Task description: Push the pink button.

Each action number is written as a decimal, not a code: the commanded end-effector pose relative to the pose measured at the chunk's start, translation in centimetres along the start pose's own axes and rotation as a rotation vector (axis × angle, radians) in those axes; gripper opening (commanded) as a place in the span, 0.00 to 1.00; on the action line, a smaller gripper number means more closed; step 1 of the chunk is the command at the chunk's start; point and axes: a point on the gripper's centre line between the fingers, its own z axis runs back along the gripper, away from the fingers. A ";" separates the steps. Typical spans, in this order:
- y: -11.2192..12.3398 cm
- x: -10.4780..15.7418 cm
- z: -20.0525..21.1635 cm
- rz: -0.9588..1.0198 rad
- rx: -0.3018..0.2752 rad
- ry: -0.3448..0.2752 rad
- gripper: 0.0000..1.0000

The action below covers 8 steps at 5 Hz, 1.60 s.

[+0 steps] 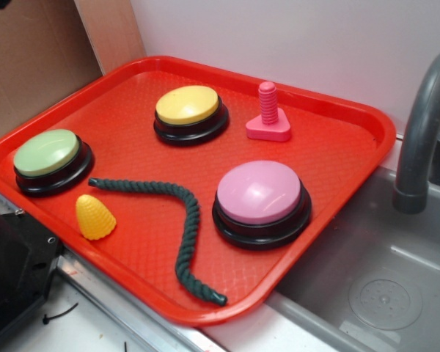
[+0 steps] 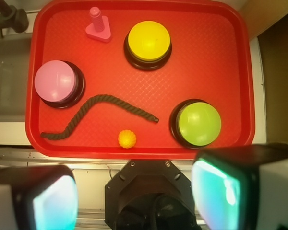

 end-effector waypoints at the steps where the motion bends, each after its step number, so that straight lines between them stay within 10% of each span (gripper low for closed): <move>1: 0.0 0.0 0.0 0.000 0.000 0.000 1.00; 4: -12.6 11.4 -8.5 -0.762 0.089 -0.003 1.00; 5: -15.0 10.7 -11.7 -1.009 0.053 -0.037 1.00; 8: -14.4 6.9 -17.1 -1.108 -0.026 0.127 1.00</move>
